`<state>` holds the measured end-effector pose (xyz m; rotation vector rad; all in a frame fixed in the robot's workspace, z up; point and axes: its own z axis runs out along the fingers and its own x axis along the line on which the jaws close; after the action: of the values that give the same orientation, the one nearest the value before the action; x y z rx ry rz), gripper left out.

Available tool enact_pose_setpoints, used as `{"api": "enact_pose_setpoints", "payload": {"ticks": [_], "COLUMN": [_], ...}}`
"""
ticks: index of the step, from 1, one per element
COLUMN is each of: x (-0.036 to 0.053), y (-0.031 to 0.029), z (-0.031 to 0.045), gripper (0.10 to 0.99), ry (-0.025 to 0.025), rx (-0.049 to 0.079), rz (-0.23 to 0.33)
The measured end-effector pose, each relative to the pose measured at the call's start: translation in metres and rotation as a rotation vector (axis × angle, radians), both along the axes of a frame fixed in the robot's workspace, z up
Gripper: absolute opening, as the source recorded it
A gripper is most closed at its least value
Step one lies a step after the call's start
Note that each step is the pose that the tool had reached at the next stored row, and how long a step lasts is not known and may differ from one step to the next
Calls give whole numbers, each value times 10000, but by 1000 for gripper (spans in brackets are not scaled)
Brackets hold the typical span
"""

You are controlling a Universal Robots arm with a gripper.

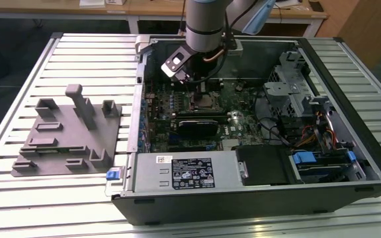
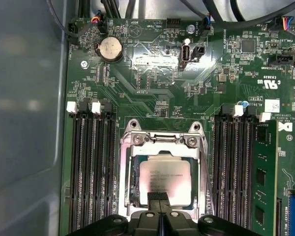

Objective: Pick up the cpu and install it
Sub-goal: 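Close the cpu cover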

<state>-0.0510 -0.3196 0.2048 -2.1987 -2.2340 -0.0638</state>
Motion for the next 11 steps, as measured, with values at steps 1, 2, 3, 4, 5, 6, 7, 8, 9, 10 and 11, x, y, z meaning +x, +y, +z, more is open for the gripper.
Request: {"api": "enact_pose_setpoints", "payload": {"ticks": [1, 2, 3, 4, 5, 6, 7, 8, 9, 10, 11], "x": [0, 0, 0, 0, 0, 0, 2, 7, 14, 26, 41], "y": [0, 0, 0, 0, 0, 0, 0, -1, -1, -2, -2], "z": [-7, -14, -21, -28, -34, -37, -41, -45, -49, -52, -54], "gripper": [106, 106, 106, 106, 106, 106, 106, 106, 106, 106, 106], "ry": [0, 0, 0, 0, 0, 1, 2, 4, 8, 9, 8], "rx": [1, 0, 1, 0, 0, -1, -2, -4, -8, -11, -10], "rz": [0, 0, 0, 0, 0, -1, -1, -1, -1, -2, -2]}}
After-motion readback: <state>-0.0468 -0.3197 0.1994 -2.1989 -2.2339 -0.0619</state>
